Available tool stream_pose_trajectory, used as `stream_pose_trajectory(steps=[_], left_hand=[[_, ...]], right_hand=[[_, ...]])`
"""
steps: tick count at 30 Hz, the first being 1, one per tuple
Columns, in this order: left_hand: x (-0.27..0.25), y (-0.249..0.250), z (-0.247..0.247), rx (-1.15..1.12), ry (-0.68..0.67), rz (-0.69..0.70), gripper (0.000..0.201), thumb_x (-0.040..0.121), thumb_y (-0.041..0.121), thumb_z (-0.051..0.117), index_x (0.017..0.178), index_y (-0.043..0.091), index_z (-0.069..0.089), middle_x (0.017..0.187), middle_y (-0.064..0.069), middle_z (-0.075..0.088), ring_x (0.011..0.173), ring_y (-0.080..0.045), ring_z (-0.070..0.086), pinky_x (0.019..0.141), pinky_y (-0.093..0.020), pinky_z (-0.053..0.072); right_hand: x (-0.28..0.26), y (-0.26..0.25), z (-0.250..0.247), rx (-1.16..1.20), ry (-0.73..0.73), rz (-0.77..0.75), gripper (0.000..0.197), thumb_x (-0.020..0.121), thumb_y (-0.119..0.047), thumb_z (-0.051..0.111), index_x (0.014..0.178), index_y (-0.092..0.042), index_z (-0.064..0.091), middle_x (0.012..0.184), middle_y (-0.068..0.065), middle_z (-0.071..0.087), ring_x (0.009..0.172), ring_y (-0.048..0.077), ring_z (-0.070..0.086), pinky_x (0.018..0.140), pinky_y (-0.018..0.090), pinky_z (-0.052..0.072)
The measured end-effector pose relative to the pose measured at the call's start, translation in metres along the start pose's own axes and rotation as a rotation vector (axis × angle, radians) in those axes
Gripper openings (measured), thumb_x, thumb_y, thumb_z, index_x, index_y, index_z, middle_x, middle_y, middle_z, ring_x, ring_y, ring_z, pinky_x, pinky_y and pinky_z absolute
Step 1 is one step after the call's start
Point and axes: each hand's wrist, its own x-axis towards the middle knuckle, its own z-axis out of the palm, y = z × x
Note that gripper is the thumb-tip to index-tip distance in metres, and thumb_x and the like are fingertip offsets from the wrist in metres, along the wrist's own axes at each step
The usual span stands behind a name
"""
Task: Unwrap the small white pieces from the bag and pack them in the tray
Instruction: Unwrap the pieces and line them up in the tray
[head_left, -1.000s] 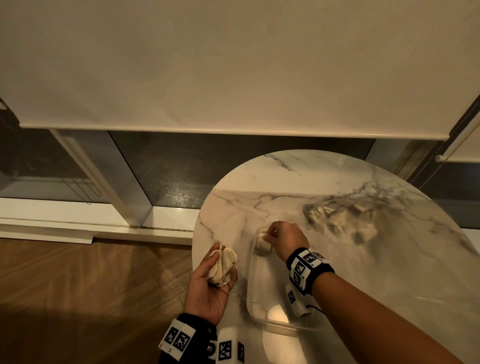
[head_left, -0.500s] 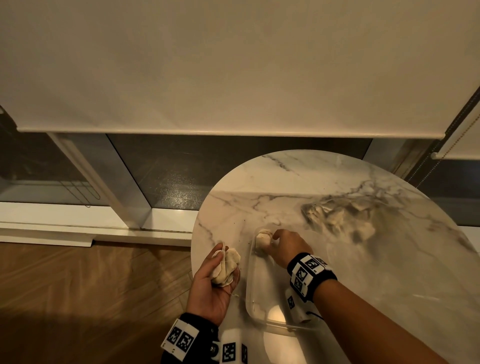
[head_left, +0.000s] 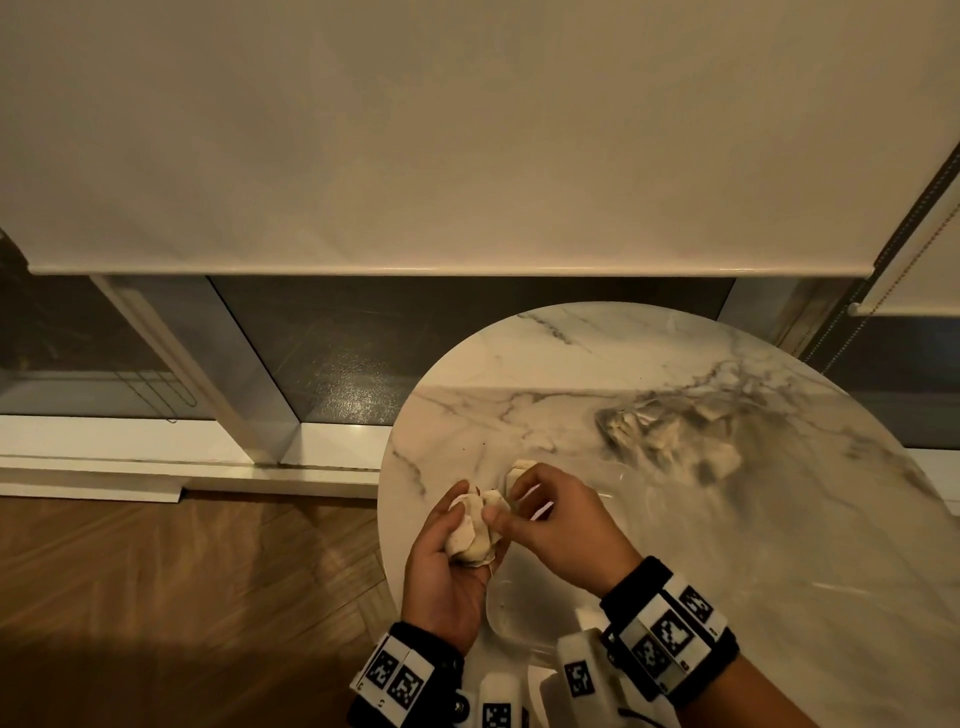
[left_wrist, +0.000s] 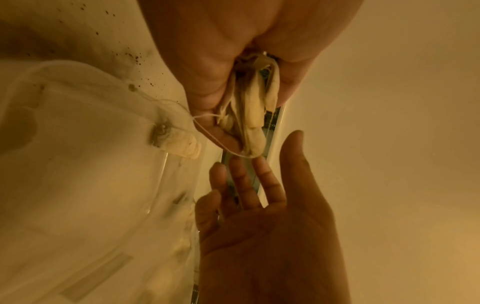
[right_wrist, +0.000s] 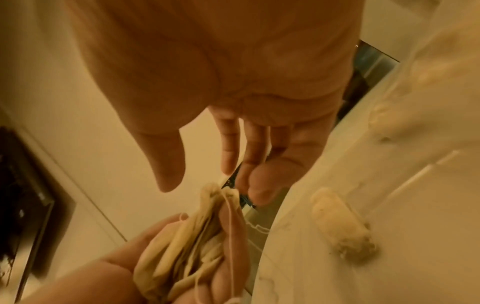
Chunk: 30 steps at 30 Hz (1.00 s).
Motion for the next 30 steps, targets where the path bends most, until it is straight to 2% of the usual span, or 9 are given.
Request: stream_pose_trajectory(steps=[3,6,11,13,17,19,24,27,30], left_hand=[[-0.001,-0.001,0.001,0.014,-0.007,0.012,0.032,0.099,0.013,0.048,0.127,0.009,0.062,0.109,-0.016,0.073,0.097,-0.030,0.070,0.092,-0.046,0.050],[-0.005,-0.001,0.006,0.029,-0.018,-0.008,0.033,0.099,0.019,0.050,0.127,0.007,0.063,0.119,-0.019,0.070,0.108,-0.035,0.068,0.097,-0.047,0.048],[-0.011,-0.004,0.012,0.056,-0.060,-0.050,0.035,0.090,0.026,0.056,0.121,0.011,0.066,0.109,-0.017,0.071,0.089,-0.026,0.071,0.065,-0.034,0.058],[-0.011,-0.006,0.011,0.060,-0.062,-0.049,0.037,0.094,0.025,0.054,0.125,0.009,0.064,0.105,-0.016,0.072,0.086,-0.025,0.071,0.062,-0.033,0.058],[-0.010,-0.006,0.008,0.072,-0.071,-0.035,0.033,0.101,0.023,0.049,0.127,0.008,0.063,0.107,-0.016,0.073,0.087,-0.024,0.072,0.061,-0.033,0.058],[-0.009,-0.006,0.008,0.070,-0.075,-0.030,0.033,0.102,0.023,0.048,0.128,0.009,0.062,0.109,-0.015,0.073,0.088,-0.024,0.073,0.061,-0.033,0.058],[-0.009,-0.008,0.008,0.064,-0.054,-0.042,0.036,0.100,0.025,0.048,0.130,0.009,0.062,0.113,-0.016,0.072,0.091,-0.025,0.072,0.063,-0.034,0.058],[-0.009,-0.009,0.007,0.034,-0.041,-0.058,0.042,0.097,0.026,0.052,0.133,0.007,0.062,0.119,-0.018,0.069,0.094,-0.026,0.070,0.063,-0.034,0.059],[-0.010,-0.007,0.005,0.012,-0.065,-0.082,0.046,0.095,0.028,0.054,0.131,-0.001,0.060,0.108,-0.021,0.070,0.083,-0.026,0.070,0.063,-0.033,0.059]], right_hand=[[-0.003,-0.006,-0.004,-0.063,0.102,-0.105,0.026,0.078,-0.048,0.078,0.083,-0.028,0.061,0.075,-0.006,0.062,0.061,0.004,0.054,0.056,0.019,0.044],[-0.001,-0.008,-0.004,-0.139,0.084,-0.151,0.016,0.084,-0.045,0.072,0.084,-0.029,0.067,0.078,-0.008,0.063,0.066,0.004,0.055,0.059,0.016,0.042],[0.002,-0.009,-0.001,-0.269,0.014,-0.148,0.026,0.081,-0.055,0.070,0.093,-0.033,0.072,0.089,-0.012,0.058,0.081,0.002,0.055,0.072,0.026,0.049],[0.002,-0.011,0.001,-0.302,0.015,-0.141,0.025,0.080,-0.051,0.071,0.094,-0.030,0.073,0.089,-0.012,0.058,0.083,0.003,0.056,0.074,0.026,0.048],[0.001,-0.012,0.001,-0.315,0.041,-0.120,0.024,0.082,-0.047,0.072,0.097,-0.028,0.073,0.089,-0.011,0.060,0.080,0.005,0.055,0.065,0.016,0.040],[-0.001,-0.013,0.001,-0.325,0.017,-0.134,0.021,0.082,-0.045,0.071,0.097,-0.030,0.072,0.090,-0.011,0.061,0.082,0.006,0.055,0.067,0.019,0.042],[-0.001,-0.010,0.004,-0.245,0.051,-0.159,0.015,0.082,-0.046,0.075,0.086,-0.031,0.072,0.085,-0.010,0.060,0.082,0.004,0.054,0.070,0.022,0.044],[-0.003,-0.011,0.003,-0.160,0.077,-0.172,0.009,0.081,-0.038,0.077,0.081,-0.031,0.072,0.083,-0.010,0.061,0.082,0.004,0.054,0.070,0.019,0.041],[-0.004,-0.013,-0.001,0.032,0.100,-0.142,0.009,0.081,-0.027,0.077,0.076,-0.028,0.071,0.078,-0.010,0.068,0.081,0.005,0.060,0.066,0.014,0.042]])
